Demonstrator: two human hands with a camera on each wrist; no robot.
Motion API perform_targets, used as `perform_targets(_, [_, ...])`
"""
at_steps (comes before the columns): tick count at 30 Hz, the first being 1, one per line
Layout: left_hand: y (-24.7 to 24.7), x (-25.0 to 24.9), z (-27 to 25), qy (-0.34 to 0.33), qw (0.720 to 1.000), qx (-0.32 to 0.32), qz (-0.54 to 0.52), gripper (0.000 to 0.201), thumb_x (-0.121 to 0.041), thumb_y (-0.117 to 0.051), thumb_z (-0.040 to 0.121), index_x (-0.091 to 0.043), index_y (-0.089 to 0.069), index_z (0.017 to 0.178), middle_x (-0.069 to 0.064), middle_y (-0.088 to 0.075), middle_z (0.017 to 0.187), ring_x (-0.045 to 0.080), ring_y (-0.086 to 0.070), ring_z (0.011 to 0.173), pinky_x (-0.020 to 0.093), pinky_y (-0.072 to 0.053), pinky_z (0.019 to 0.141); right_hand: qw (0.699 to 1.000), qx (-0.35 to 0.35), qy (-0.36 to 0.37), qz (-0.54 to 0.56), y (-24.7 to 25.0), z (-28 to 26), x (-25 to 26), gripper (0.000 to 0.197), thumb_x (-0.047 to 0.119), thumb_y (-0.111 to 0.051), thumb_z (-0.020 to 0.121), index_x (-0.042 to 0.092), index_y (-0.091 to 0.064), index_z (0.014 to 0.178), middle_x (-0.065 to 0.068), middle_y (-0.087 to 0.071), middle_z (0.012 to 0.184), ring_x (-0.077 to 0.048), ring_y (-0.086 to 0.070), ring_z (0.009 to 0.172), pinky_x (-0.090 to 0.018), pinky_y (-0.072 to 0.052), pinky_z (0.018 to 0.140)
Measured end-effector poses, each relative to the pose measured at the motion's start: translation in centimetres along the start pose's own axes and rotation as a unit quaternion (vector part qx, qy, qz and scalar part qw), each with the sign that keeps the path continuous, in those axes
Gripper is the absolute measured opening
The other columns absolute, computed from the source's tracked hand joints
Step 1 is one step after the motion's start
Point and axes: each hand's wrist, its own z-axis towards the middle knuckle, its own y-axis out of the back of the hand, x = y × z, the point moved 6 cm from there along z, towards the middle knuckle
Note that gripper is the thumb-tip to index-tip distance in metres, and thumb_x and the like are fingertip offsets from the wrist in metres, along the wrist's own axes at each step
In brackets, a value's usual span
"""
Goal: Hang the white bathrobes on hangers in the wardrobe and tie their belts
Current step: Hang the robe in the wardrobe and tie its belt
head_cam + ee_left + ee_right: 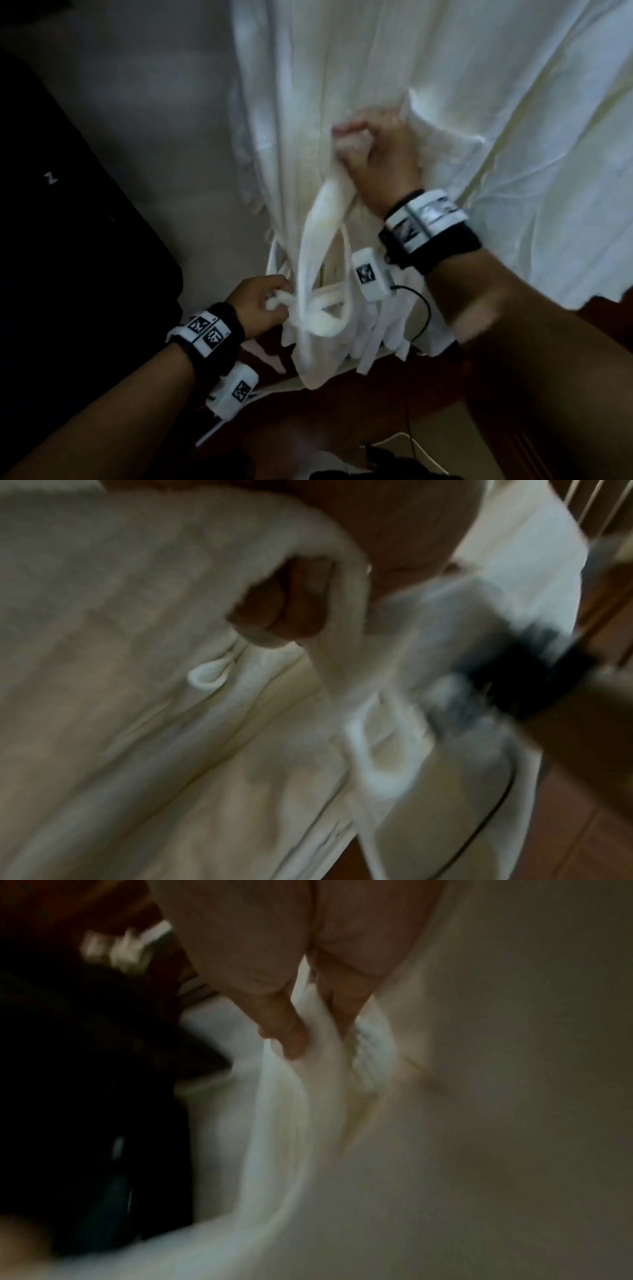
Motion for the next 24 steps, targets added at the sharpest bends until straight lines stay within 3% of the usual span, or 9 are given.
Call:
perform_targets(2, [1.0,-1.2,-0.5,-0.016,0.998,-0.011,-0.060,0.016,-0.029,-0.067,0.065,-0.021,-0.064,0.078,0.001,-0.065,0.071,0.009,-0.058,0.064,0.023,-0.047,0.061,0.975,0.172,0.000,-0.143,-3.9,-3.7,-3.6,0.016,0.003,-0.063,0.079,0.012,-0.072,0.089,-0.013,-0.061,0.103,-0.022,-0.059,0.092,-0.007,-0.035,0.083])
perform_targets(4, [1.9,-1.9,-0.5,-0.028,0.996,-0.021,-0.087,0.014,-0.028,-0.065,0.063,-0.021,-0.062,0.075,-0.002,-0.062,0.066,0.008,-0.056,0.061,0.023,-0.044,0.058,0.840,0.462,-0.050,-0.281,-8.1,-10.3,-7.3,0.020,0.016,-0.057,0.091,0.007,-0.073,0.099,-0.015,-0.065,0.108,-0.028,-0.062,0.098,-0.018,-0.038,0.081])
perform_targets(6, [2.0,-2.2,-0.5,-0.034,0.997,-0.014,-0.068,0.013,-0.027,-0.063,0.062,-0.022,-0.061,0.074,-0.005,-0.059,0.065,0.007,-0.054,0.061,0.023,-0.043,0.058,0.719,0.607,-0.096,-0.324,-9.5,-15.1,-9.0,0.031,0.026,-0.047,0.098,0.009,-0.071,0.108,-0.012,-0.068,0.111,-0.029,-0.062,0.103,-0.027,-0.040,0.082])
perform_targets(7, [1.8,-2.2,-0.5,-0.034,0.998,-0.007,-0.059,0.013,-0.027,-0.061,0.060,-0.022,-0.060,0.073,-0.005,-0.058,0.065,0.006,-0.052,0.061,0.023,-0.042,0.058,0.718,0.618,-0.111,-0.301,-9.6,-15.6,-8.8,0.031,0.025,-0.047,0.098,0.009,-0.070,0.110,-0.012,-0.067,0.114,-0.028,-0.061,0.105,-0.027,-0.041,0.084])
perform_targets(13, [1.5,-1.6,-0.4,0.005,0.995,-0.026,-0.093,0.023,-0.032,-0.058,0.053,-0.016,-0.060,0.071,-0.006,-0.055,0.061,0.007,-0.048,0.056,0.022,-0.039,0.054,0.916,0.356,-0.183,-0.030,-5.4,-11.4,-5.7,0.016,0.010,-0.061,0.087,0.021,-0.071,0.093,0.008,-0.069,0.085,-0.007,-0.063,0.077,-0.021,-0.048,0.073])
perform_targets(17, [1.0,-2.2,-0.1,-0.002,0.993,-0.008,-0.114,0.036,-0.033,-0.057,0.053,-0.004,-0.058,0.073,0.001,-0.051,0.061,0.010,-0.046,0.055,0.021,-0.036,0.051,0.952,0.291,-0.079,-0.046,-2.4,-11.2,-4.1,0.024,0.033,-0.070,0.081,0.025,-0.067,0.103,0.009,-0.061,0.096,-0.007,-0.059,0.084,-0.019,-0.044,0.072])
perform_targets(20, [0.3,-3.3,0.1,-0.017,0.992,0.009,-0.129,0.032,-0.033,-0.058,0.054,-0.006,-0.058,0.072,0.001,-0.049,0.061,0.011,-0.044,0.055,0.021,-0.035,0.051,0.901,0.396,0.051,-0.169,-3.3,-13.3,-3.5,0.064,0.068,-0.067,0.070,0.036,-0.056,0.125,0.007,-0.057,0.122,-0.012,-0.053,0.111,-0.029,-0.040,0.095])
perform_targets(22, [0.0,-4.0,0.3,-0.030,0.993,0.023,-0.115,0.024,-0.034,-0.057,0.055,-0.015,-0.059,0.070,-0.003,-0.049,0.060,0.008,-0.044,0.055,0.021,-0.035,0.051,0.886,0.428,0.027,-0.174,-4.0,-14.7,-3.8,0.048,0.063,-0.061,0.079,0.031,-0.061,0.115,0.008,-0.065,0.105,-0.012,-0.058,0.097,-0.033,-0.045,0.089])
perform_targets(24, [-0.3,-4.6,0.2,-0.043,0.993,0.041,-0.099,0.022,-0.034,-0.056,0.056,-0.019,-0.060,0.071,-0.008,-0.051,0.059,0.005,-0.045,0.055,0.021,-0.036,0.052,0.924,0.345,-0.037,-0.160,-3.3,-14.0,-4.6,0.030,0.046,-0.053,0.093,0.019,-0.062,0.086,0.004,-0.061,0.074,-0.017,-0.059,0.073,-0.039,-0.049,0.071])
